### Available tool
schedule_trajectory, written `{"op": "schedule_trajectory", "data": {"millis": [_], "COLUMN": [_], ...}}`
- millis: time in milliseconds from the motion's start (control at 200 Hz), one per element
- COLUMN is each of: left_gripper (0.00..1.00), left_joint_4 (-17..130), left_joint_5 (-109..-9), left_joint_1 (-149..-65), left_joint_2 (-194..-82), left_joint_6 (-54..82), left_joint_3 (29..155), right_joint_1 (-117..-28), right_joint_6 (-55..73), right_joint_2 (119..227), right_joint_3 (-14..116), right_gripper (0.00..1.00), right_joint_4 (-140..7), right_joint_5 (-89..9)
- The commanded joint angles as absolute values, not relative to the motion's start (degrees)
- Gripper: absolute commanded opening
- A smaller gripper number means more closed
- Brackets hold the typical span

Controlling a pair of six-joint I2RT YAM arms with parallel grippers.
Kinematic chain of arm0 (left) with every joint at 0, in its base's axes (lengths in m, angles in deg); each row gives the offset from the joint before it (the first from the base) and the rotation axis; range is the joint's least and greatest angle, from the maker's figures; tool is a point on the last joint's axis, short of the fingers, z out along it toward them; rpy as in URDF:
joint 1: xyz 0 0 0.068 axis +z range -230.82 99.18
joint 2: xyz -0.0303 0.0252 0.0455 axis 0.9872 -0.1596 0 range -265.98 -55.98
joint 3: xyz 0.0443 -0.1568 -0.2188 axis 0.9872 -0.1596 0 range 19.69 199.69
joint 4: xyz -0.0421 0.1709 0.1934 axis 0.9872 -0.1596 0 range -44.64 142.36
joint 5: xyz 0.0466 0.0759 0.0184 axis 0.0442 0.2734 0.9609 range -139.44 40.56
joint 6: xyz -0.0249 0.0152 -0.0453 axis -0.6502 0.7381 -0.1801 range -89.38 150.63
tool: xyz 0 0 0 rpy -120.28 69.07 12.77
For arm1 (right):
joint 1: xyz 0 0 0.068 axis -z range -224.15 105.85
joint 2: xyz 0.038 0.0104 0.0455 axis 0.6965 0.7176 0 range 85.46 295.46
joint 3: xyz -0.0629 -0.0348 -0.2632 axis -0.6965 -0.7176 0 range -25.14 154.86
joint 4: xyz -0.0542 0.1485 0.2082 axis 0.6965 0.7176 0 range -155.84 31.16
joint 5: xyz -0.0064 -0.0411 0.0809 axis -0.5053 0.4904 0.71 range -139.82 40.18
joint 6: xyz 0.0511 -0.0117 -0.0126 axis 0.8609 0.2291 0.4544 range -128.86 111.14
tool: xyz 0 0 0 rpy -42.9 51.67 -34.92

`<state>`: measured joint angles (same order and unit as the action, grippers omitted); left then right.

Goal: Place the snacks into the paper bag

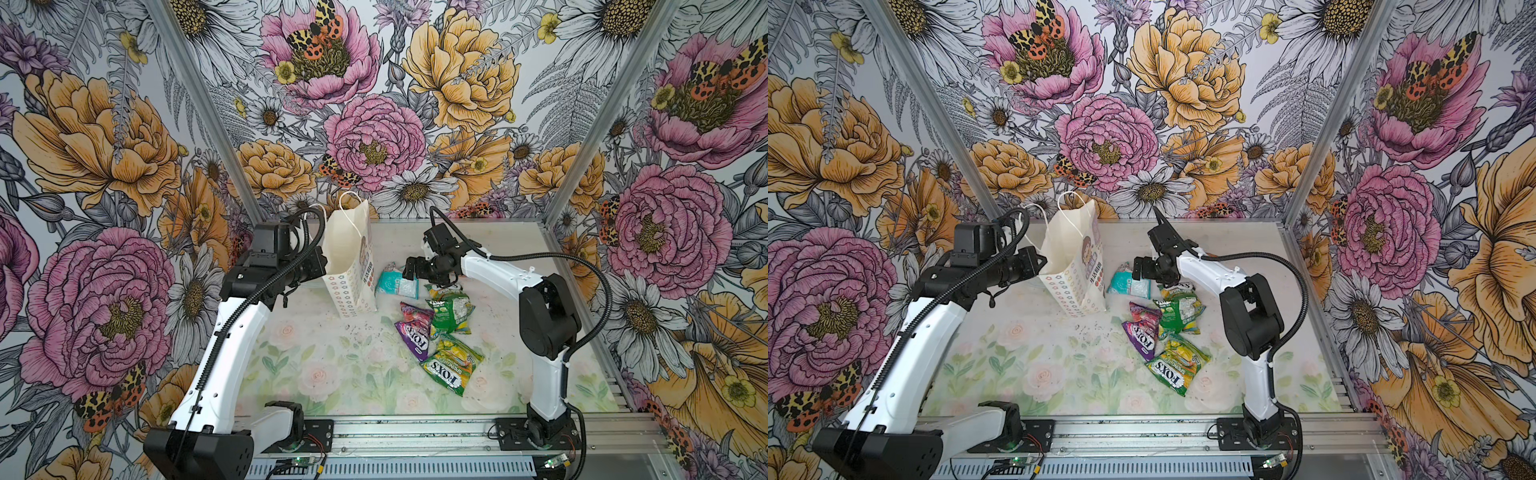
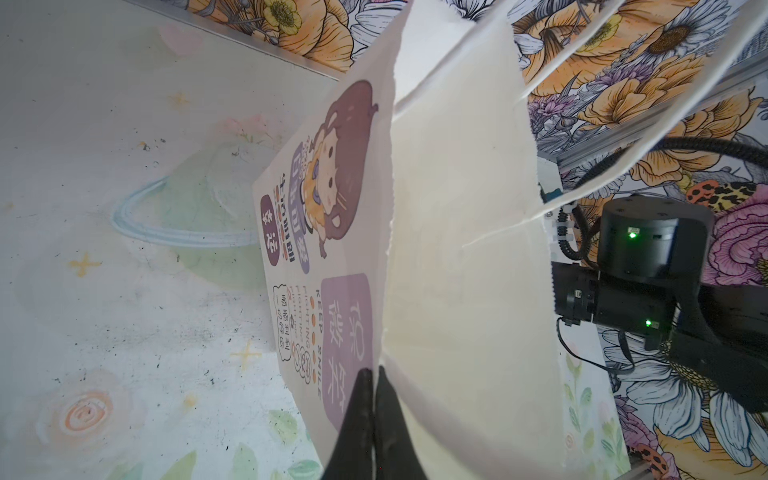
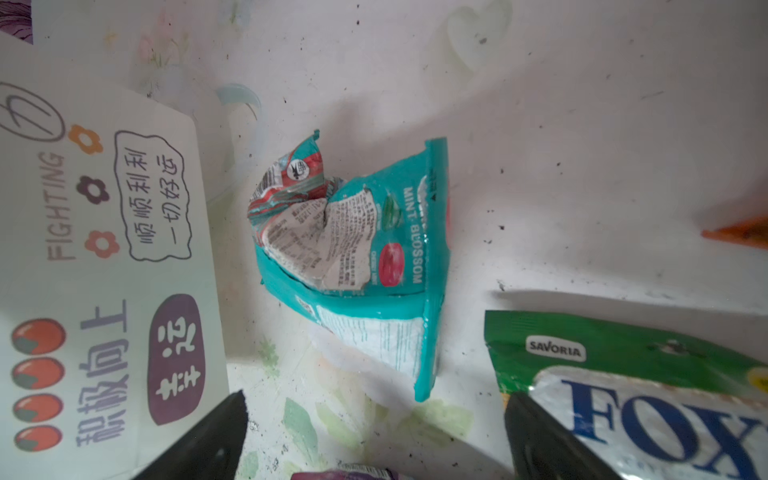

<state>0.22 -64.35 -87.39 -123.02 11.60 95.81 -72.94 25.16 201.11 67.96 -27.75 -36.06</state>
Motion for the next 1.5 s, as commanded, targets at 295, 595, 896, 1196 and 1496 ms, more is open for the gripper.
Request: {"op": "schedule_trajectory", "data": {"millis": [295,595,896,1196,1496], "left_gripper": [0.00,0.00,0.00,0.00,0.00], "left_joint_4": [0.83,-0.17,-0.81,-0.81,-0.72], "left_joint_5": [-66.07,-62.58,-60.14,-58.01,-58.08], "left_joint_1": [-88.40,-89.96,-90.29,-90.40,-90.23], "left_joint_2": [-123.11,-123.38,-123.74,-124.35,-123.75], "left_joint_6": [12.45,11.48,10.83,10.29,10.99], "left_joint_3": [95.21,95.51,94.23,93.22,93.02], "right_joint_1": [-72.98,-72.93,-71.97,-71.22,-71.04], "right_joint_6": [24.60,24.54,24.89,24.38,19.10], "right_joint_2": [209.61,211.16,209.07,207.16,203.02], "right_joint_3": [75.37,74.58,70.90,69.45,68.05], "right_gripper": [0.96,0.77,0.32,0.06,0.00], "right_joint_4": [-30.26,-32.76,-36.30,-38.59,-42.35], "right_joint_5": [-34.70,-32.75,-31.43,-30.53,-31.00]}}
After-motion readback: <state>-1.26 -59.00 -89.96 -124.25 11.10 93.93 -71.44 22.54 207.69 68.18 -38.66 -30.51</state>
